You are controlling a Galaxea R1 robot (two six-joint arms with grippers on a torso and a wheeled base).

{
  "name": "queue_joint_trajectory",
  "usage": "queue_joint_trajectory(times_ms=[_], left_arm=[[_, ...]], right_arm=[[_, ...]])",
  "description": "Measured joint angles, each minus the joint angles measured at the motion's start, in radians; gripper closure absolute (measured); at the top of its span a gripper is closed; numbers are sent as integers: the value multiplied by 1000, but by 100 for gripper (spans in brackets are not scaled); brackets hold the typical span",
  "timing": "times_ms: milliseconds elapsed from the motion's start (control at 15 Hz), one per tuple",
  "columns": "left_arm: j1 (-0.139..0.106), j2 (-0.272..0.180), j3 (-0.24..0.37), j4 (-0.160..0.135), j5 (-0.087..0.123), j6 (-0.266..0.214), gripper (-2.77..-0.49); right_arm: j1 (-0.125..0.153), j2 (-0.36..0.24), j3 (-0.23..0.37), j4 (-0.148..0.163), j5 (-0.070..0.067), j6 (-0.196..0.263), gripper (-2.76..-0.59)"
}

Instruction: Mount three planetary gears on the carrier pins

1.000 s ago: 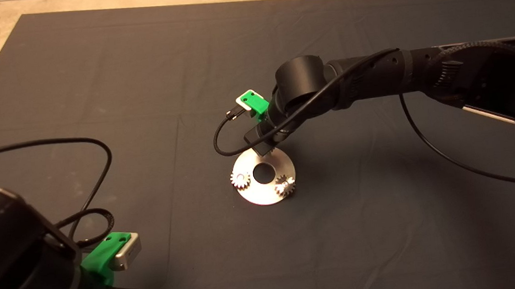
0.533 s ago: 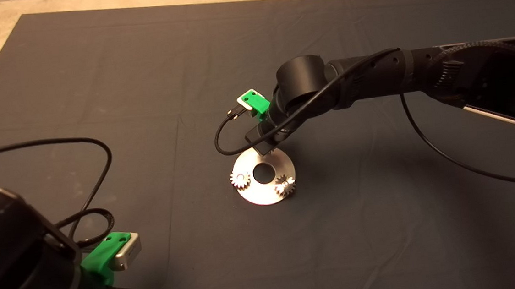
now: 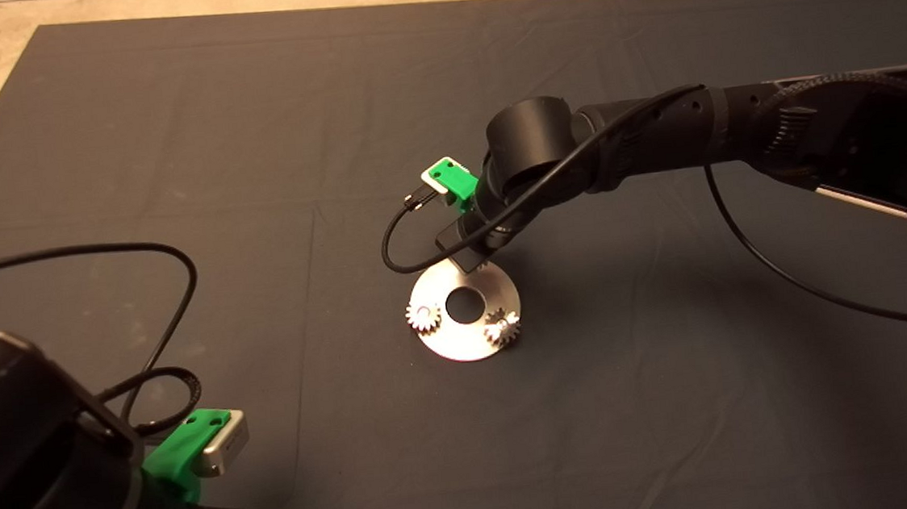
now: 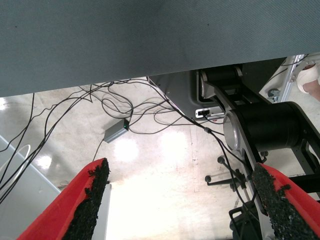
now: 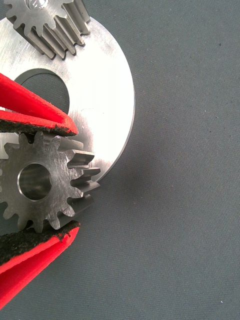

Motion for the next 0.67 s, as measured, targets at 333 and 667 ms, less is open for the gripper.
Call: queue_joint_trajectory(times_ms=[333,667], left_arm=[[0,0,0,0,0,0,-204],[0,1,0,0,0,0,-204]], right_arm=[[-2,0,5,-1,-7,1,-110],[-1,0,5,-1,-7,19,-110]])
